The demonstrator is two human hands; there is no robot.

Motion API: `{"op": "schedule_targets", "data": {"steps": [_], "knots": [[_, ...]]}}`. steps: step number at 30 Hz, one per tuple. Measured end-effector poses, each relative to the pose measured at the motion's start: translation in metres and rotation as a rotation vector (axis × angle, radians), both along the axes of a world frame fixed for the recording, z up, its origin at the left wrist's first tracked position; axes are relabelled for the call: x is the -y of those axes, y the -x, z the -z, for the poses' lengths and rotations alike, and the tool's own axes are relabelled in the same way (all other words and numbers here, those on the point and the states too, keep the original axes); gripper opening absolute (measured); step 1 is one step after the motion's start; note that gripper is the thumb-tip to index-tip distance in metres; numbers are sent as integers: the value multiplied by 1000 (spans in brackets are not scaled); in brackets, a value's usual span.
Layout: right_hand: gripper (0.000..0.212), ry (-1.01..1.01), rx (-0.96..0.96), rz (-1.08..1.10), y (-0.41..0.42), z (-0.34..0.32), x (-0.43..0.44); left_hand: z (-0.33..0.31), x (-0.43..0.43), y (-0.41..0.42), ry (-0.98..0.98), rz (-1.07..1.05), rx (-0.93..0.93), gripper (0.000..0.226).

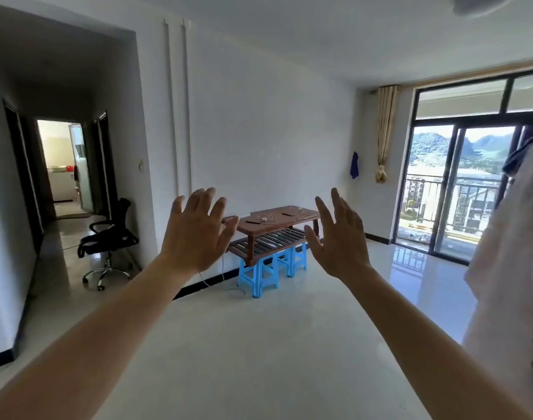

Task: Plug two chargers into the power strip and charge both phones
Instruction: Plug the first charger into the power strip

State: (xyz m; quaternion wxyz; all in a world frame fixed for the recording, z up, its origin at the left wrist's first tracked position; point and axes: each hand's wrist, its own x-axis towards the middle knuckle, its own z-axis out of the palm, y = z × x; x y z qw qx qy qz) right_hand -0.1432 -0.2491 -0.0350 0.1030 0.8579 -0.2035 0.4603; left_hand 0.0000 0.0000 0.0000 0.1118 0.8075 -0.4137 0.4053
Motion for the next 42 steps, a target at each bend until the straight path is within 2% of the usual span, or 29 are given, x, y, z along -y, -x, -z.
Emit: {"op": "schedule_targets", "data": {"steps": [4, 9, 16, 22, 27, 32, 42], "knots": [[68, -35, -171, -2, -93, 27, 29, 31, 40, -83, -2, -16, -122, 62], [63, 5, -350, 38, -186, 38, 87, 50, 107, -188, -30, 16, -158, 53], [60, -83, -364, 108, -262, 81, 211, 97, 238, -299, -140, 41, -257, 60], [59, -127, -430, 141, -340, 130, 359, 151, 390, -385, -205, 76, -303, 66], [61, -182, -466, 139, -427, 117, 485, 143, 509, -469, -242, 50, -333, 69], [59, -257, -453, 77, -530, 101, 575, 131, 586, -553, -240, 31, -350, 71], [56, -127, -480, -99, -779, 125, 732, 144, 737, -773, -125, 47, -312, 66]]}}
